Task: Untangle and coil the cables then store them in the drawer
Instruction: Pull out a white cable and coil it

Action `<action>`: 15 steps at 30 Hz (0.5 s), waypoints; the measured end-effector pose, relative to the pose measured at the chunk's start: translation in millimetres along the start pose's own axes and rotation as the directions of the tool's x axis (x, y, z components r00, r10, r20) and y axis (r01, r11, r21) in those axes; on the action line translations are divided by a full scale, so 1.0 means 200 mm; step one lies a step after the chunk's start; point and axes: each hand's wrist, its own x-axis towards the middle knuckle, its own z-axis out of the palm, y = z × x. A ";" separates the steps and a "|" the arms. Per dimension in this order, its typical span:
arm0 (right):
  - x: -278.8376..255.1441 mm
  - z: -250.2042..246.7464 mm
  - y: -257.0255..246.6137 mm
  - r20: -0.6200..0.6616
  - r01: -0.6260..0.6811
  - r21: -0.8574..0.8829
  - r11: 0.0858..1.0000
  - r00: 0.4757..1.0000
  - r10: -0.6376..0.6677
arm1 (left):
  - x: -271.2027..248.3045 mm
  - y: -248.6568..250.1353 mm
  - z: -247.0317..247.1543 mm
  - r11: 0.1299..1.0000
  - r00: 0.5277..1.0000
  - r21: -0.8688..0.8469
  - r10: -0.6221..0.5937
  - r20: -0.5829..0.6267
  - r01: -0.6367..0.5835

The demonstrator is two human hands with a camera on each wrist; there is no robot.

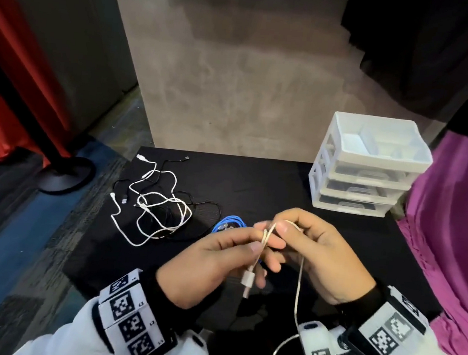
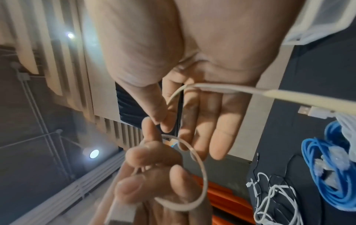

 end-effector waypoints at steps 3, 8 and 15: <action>-0.01 0.03 0.00 0.017 -0.027 0.067 0.997 1.000 0.026 | -0.02 -0.03 0.00 0.993 0.999 -0.110 -0.036 0.031 0.039; 0.02 0.04 0.03 -0.052 -0.043 -0.017 0.999 0.998 0.042 | -0.01 -0.02 0.02 0.988 0.991 -0.136 -0.091 -0.098 0.078; 0.01 0.07 0.11 -0.211 -0.118 0.003 0.993 0.971 0.116 | 0.06 -0.17 -0.03 0.954 0.889 0.287 0.056 -0.454 0.086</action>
